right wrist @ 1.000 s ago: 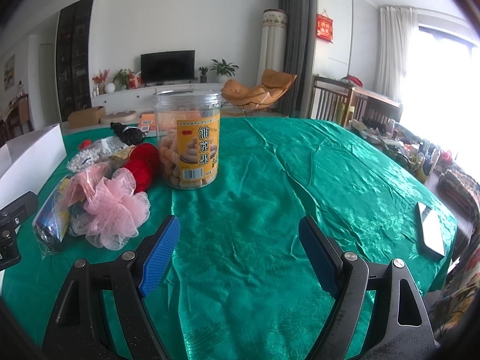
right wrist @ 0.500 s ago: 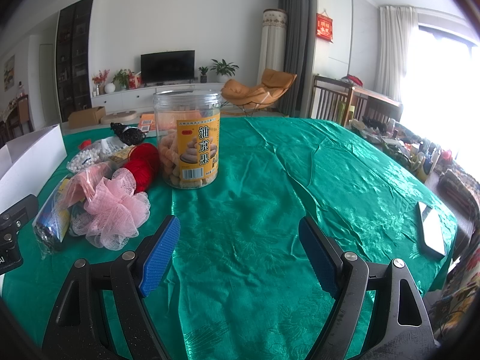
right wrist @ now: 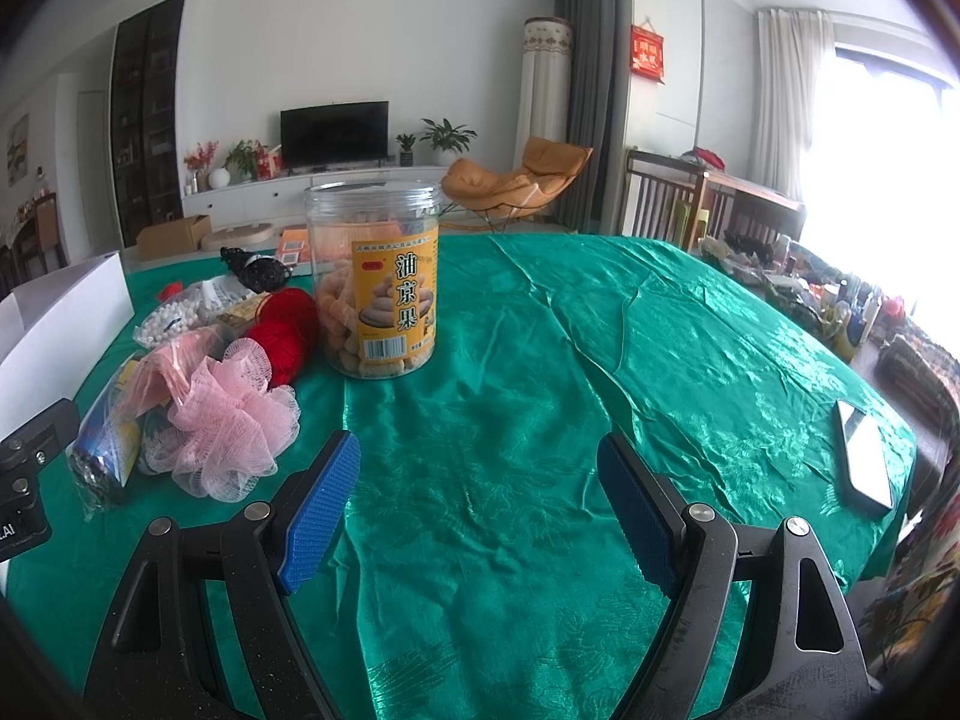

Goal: Organize soft objects

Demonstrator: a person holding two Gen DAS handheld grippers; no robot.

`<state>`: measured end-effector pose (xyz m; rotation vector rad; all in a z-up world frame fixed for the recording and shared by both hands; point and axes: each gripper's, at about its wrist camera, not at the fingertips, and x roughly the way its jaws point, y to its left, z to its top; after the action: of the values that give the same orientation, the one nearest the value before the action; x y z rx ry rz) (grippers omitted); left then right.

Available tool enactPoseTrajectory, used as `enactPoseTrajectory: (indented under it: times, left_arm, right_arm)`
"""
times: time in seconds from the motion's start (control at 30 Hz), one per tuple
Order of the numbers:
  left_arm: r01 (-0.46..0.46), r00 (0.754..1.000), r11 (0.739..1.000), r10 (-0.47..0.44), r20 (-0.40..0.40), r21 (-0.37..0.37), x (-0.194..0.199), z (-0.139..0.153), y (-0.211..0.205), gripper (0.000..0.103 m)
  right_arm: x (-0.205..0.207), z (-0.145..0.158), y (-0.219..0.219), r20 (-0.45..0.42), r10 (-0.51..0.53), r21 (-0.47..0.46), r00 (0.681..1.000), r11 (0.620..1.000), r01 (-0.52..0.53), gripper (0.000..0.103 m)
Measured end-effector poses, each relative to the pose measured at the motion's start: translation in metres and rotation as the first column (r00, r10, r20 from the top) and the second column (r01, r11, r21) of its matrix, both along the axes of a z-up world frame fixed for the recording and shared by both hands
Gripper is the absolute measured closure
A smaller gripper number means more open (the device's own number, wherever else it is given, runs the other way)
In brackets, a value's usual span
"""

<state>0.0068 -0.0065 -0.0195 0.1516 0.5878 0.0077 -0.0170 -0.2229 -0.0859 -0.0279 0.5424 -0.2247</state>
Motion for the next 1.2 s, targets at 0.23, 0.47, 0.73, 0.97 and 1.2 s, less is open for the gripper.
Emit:
enactPoseTrajectory:
  times: [0.23,0.47,0.73,0.97,1.2]
  left_arm:
    - [0.0,1.0,1.0,0.0,0.0,0.0,-0.0004,0.0,0.0,0.0]
    - [-0.001,1.0,1.0,0.001,-0.003,0.004,-0.0005,-0.0024,0.0008,0.0]
    - [-0.002,1.0,1.0,0.002,-0.005,0.004,0.0009,-0.0042,0.0007,0.0]
    - [-0.003,1.0,1.0,0.003,-0.023,0.007,0.0012,-0.0084,0.0008,0.0]
    - [-0.008,1.0,1.0,0.008,-0.029,0.002,0.0034,-0.0084,0.0027,0.0]
  right_arm:
    - [-0.0001,0.0001,-0.0003,0.0,0.0,0.001,1.0,1.0,0.0,0.019]
    - [0.0,0.0001,-0.0007,0.0,0.0,0.002,1.0,1.0,0.0,0.019]
    - [0.0002,0.0001,-0.001,-0.002,0.0,0.003,1.0,1.0,0.0,0.019]
    - [0.0001,0.0002,-0.0012,-0.002,0.0,0.003,1.0,1.0,0.0,0.019]
    - [0.0001,0.0002,-0.002,-0.004,-0.002,0.003,1.0,1.0,0.002,0.019]
